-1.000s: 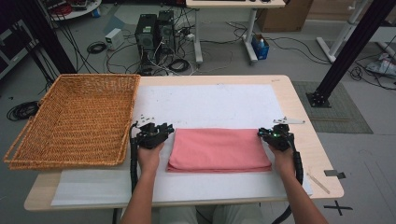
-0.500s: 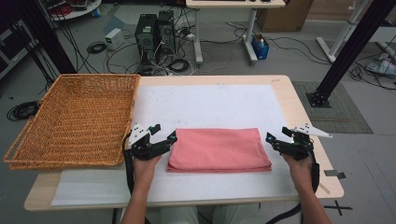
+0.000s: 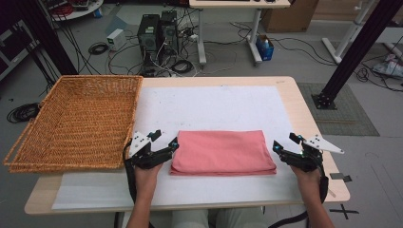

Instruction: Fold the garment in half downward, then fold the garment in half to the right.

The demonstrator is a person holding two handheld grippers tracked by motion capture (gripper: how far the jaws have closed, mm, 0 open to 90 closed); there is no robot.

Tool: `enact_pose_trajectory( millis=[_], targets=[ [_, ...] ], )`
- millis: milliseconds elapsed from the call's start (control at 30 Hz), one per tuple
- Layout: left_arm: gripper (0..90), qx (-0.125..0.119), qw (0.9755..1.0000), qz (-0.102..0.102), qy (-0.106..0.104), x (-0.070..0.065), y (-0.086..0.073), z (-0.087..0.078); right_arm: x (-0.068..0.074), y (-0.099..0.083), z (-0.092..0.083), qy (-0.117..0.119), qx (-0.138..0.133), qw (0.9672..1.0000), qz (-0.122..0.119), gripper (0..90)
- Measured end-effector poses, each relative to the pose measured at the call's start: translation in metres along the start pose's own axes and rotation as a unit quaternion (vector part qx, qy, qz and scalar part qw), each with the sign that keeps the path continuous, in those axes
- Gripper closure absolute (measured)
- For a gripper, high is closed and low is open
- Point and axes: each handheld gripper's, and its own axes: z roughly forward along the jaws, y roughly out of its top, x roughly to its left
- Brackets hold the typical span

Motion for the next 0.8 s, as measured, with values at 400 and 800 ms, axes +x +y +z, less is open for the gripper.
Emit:
enact_pose_trajectory(
  millis=[400,800],
  targets=[
    [24.5,0.005,0.9999,-0.005,0.008,-0.002,-0.013,-0.001,-0.002,-0.015,-0.002,0.004,-0.015,0.9998,0.011,21.2],
    [33.0,0.099,0.994,-0.034,0.031,-0.014,-0.02,-0.014,0.01,-0.002,0.0,0.009,-0.001,1.0,0.002,21.2]
  ],
)
